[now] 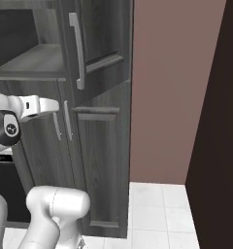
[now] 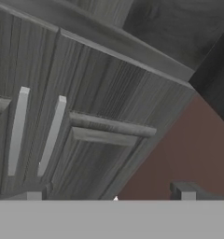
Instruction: Close all open cabinet doors.
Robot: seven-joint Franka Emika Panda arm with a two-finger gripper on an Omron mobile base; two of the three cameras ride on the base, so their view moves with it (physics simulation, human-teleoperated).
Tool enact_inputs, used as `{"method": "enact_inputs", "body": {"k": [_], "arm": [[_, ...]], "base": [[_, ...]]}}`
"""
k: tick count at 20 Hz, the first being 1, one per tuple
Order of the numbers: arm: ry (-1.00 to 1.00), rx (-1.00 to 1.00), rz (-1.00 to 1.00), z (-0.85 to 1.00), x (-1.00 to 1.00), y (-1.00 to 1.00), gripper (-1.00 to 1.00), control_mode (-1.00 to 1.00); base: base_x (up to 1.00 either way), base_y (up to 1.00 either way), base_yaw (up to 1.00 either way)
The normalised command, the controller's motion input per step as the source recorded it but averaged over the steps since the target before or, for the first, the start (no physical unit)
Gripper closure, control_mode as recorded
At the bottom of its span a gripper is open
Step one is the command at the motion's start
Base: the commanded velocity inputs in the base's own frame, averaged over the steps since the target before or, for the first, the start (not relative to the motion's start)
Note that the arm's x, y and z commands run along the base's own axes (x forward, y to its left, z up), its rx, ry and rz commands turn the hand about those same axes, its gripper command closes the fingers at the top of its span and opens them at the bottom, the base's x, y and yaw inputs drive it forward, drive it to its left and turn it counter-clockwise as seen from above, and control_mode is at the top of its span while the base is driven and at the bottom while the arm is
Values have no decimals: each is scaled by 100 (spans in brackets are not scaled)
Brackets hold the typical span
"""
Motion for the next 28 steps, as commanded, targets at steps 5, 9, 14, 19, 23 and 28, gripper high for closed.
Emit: {"method": "enact_inputs", "body": {"k": [5,9,14,19,23,28], "arm": [[0,0,0,0,0,0,-100,100],[-4,1,0,-1,0,0,-100,-100],[-12,2,1,0,-40,0,-100,-100],[-8,1,2,1,-66,-3,-100,-100],[0,2,4,4,-64,-15,-100,-100],[0,30,8,32,-36,-63,-100,-100]], "base": [[20,-19,0],[3,-2,0],[0,0,0],[0,0,0],[0,0,0],[0,0,0]]}}
